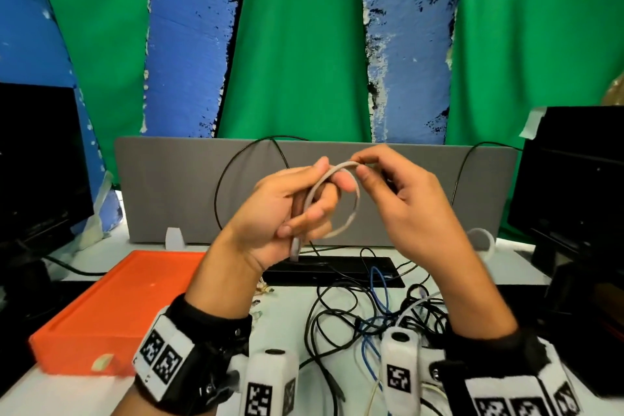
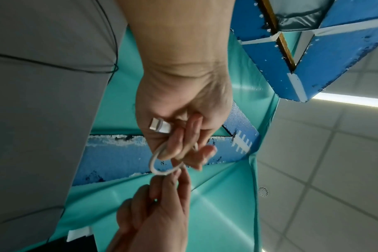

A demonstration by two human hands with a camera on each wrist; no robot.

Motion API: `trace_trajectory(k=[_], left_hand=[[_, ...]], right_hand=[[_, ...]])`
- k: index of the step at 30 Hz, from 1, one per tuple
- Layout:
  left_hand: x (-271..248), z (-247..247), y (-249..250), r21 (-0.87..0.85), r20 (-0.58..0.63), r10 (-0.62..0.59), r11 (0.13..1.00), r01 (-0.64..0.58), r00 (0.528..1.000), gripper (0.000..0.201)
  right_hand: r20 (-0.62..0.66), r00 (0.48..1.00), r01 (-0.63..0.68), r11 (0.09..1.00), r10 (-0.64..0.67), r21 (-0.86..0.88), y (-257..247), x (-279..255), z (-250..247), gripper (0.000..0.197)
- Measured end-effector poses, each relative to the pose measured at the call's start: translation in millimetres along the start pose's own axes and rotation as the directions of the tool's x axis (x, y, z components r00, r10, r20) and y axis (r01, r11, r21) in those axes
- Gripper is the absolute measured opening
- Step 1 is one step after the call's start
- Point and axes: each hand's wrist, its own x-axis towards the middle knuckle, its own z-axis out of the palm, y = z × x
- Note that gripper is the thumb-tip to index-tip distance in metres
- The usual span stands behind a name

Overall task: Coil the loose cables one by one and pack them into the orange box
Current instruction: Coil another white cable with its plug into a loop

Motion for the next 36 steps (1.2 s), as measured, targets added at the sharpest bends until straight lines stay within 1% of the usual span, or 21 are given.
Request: trace_trajectory(k=[4, 7, 9, 12, 14, 15, 16, 18, 20, 21, 22, 23, 24, 25, 26, 27, 28, 29, 31, 33, 36], left_hand=[[7, 7, -3, -0.123, -0.140, -0.003, 0.992, -0.015, 0.990, 0.029], [12, 12, -4, -0.218, -0.141, 0.014, 0.975, -0.045, 0.990, 0.032], [15, 9, -3, -0.266, -0.131, 0.001, 0.963, -0.036, 0.991, 0.038], [19, 1, -2, -0.301, -0.071, -0.002, 0.954, -0.020, 0.997, 0.049], [20, -2, -1, -0.307, -0.100, 0.035, 0.950, -0.064, 0.994, 0.051], [20, -4, -1, -0.313, -0.150, 0.066, 0.943, -0.111, 0.986, 0.050], [21, -8, -1, -0.310, -0.224, 0.103, 0.935, -0.171, 0.969, 0.047], [22, -17, -3, -0.226, -0.380, 0.190, 0.930, -0.290, 0.905, 0.041], [22, -21, -6, -0.013, -0.471, 0.281, 0.946, -0.325, 0.836, 0.033], [22, -21, -7, 0.156, -0.494, 0.331, 0.944, -0.292, 0.804, 0.031], [21, -19, -9, 0.357, -0.479, 0.386, 0.906, -0.227, 0.789, 0.030], [20, -19, -11, 0.538, -0.428, 0.425, 0.829, -0.153, 0.798, 0.029], [19, -21, -14, 0.663, -0.364, 0.422, 0.743, -0.087, 0.831, 0.028], [17, -22, -16, 0.734, -0.306, 0.377, 0.678, -0.036, 0.874, 0.027], [14, -25, -16, 0.761, -0.261, 0.305, 0.648, 0.001, 0.916, 0.026], [11, -27, -15, 0.747, -0.219, 0.220, 0.664, 0.018, 0.951, 0.027], [9, -27, -14, 0.701, -0.168, 0.137, 0.713, 0.021, 0.976, 0.031], [7, -26, -12, 0.633, -0.110, 0.071, 0.774, 0.015, 0.991, 0.034], [4, -22, -11, 0.476, 0.002, -0.006, 0.879, 0.004, 1.000, 0.040], [3, -18, -11, 0.320, 0.076, -0.040, 0.947, 0.014, 0.996, 0.044], [3, -17, -11, 0.062, 0.109, 0.002, 0.998, -0.009, 0.994, 0.049]], right_hand=[[-0.039, 0.998, -0.046, 0.998, 0.044, -0.035, 7, 3, 5, 0.017], [-0.055, 0.996, -0.077, 0.994, 0.073, -0.079, 11, 5, 5, 0.018], [-0.020, 0.992, -0.128, 0.981, 0.126, -0.147, 16, 5, 5, 0.021], [0.061, 0.979, -0.168, 0.940, 0.194, -0.298, 22, 4, 6, 0.023], [0.135, 0.959, -0.168, 0.884, 0.249, -0.436, 23, 3, 6, 0.022], [0.184, 0.940, -0.162, 0.848, 0.288, -0.504, 22, 2, 7, 0.024], [0.235, 0.916, -0.148, 0.819, 0.324, -0.554, 22, 1, 8, 0.026], [0.339, 0.876, -0.093, 0.810, 0.343, -0.579, 19, -2, 12, 0.028], [0.419, 0.864, -0.015, 0.848, 0.278, -0.530, 11, -4, 16, 0.030], [0.446, 0.865, 0.024, 0.869, 0.230, -0.495, 7, -5, 18, 0.031], [0.456, 0.871, 0.055, 0.887, 0.182, -0.459, 2, -6, 18, 0.031], [0.445, 0.885, 0.070, 0.906, 0.136, -0.416, -3, -7, 17, 0.030], [0.410, 0.908, 0.067, 0.933, 0.090, -0.353, -6, -7, 13, 0.027], [0.354, 0.934, 0.050, 0.960, 0.052, -0.275, -7, -7, 8, 0.022], [0.293, 0.956, 0.038, 0.981, 0.020, -0.191, -7, -6, 1, 0.017], [0.236, 0.972, 0.044, 0.992, -0.014, -0.122, -6, -5, -5, 0.015], [0.183, 0.982, 0.063, 0.995, -0.048, -0.075, -6, -4, -10, 0.016], [0.134, 0.988, 0.082, 0.995, -0.075, -0.047, -4, -3, -13, 0.017], [0.047, 0.995, 0.093, 0.996, -0.093, 0.014, -4, -1, -12, 0.016], [-0.037, 0.996, 0.079, 0.990, -0.075, 0.113, -2, 0, -8, 0.013], [-0.144, 0.989, 0.065, 0.986, -0.043, 0.152, 5, 4, -5, 0.007]])
